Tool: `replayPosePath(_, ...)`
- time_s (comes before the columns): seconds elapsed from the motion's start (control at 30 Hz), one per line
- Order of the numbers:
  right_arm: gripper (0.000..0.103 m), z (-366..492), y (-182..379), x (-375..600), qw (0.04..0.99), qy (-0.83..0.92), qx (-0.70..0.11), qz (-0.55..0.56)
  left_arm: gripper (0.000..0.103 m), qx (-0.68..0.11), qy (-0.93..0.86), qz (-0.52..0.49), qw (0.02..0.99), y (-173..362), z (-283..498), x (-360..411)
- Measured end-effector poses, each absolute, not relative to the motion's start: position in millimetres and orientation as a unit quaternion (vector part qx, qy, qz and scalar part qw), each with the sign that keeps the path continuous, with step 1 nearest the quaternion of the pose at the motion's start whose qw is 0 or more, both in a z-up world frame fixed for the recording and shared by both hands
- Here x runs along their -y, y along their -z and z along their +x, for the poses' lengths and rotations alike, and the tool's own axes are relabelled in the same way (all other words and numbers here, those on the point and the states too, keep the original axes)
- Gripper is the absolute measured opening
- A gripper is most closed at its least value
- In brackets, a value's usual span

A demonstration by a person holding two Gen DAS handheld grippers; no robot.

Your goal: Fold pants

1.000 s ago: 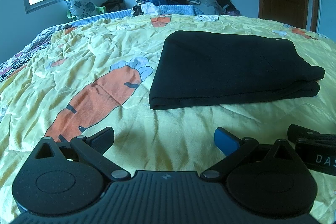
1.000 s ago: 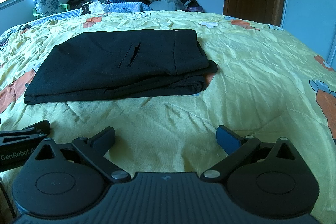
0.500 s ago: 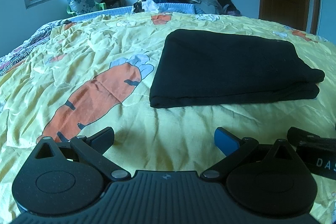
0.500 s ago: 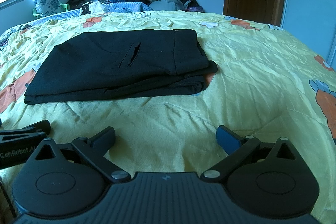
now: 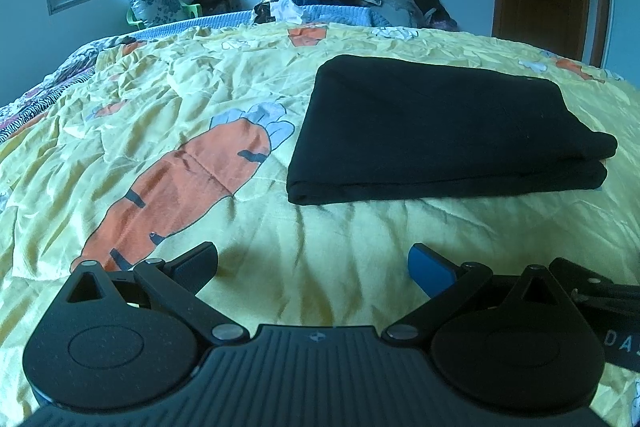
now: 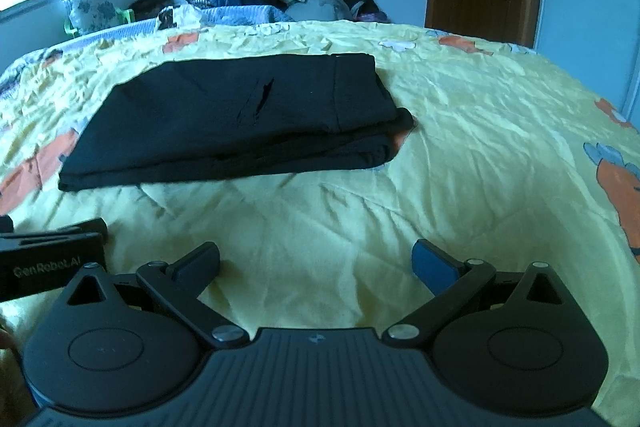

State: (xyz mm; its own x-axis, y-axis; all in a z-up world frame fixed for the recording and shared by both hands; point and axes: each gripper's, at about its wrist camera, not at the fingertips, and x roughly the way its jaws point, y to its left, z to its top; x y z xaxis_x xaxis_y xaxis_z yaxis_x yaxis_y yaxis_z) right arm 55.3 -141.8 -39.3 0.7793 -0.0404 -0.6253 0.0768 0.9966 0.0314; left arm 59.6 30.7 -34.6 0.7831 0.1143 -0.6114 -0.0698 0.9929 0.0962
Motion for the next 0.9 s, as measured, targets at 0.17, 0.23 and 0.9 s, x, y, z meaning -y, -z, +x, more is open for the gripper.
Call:
replayPosePath(0.17, 0.103, 54.5, 40.3, 140.9, 0.943, 0.030, -0.331, 0.026, 0.103, -0.324, -0.050, 0.036, 0.944, 35.2, 59.7, -29.9)
replayPosePath(0.23, 0.103, 54.7, 40.3, 141.4, 0.943, 0.031, -0.331, 0.026, 0.103, -0.324, -0.050, 0.035, 0.944, 35.1, 59.4, -29.6)
replayPosePath(0.9, 0.103, 56.5, 40.3, 144.0, 0.943, 0.026, -0.332, 0.023, 0.103, -0.322, -0.070, 0.044, 0.943, 36.6, 59.0, -28.2)
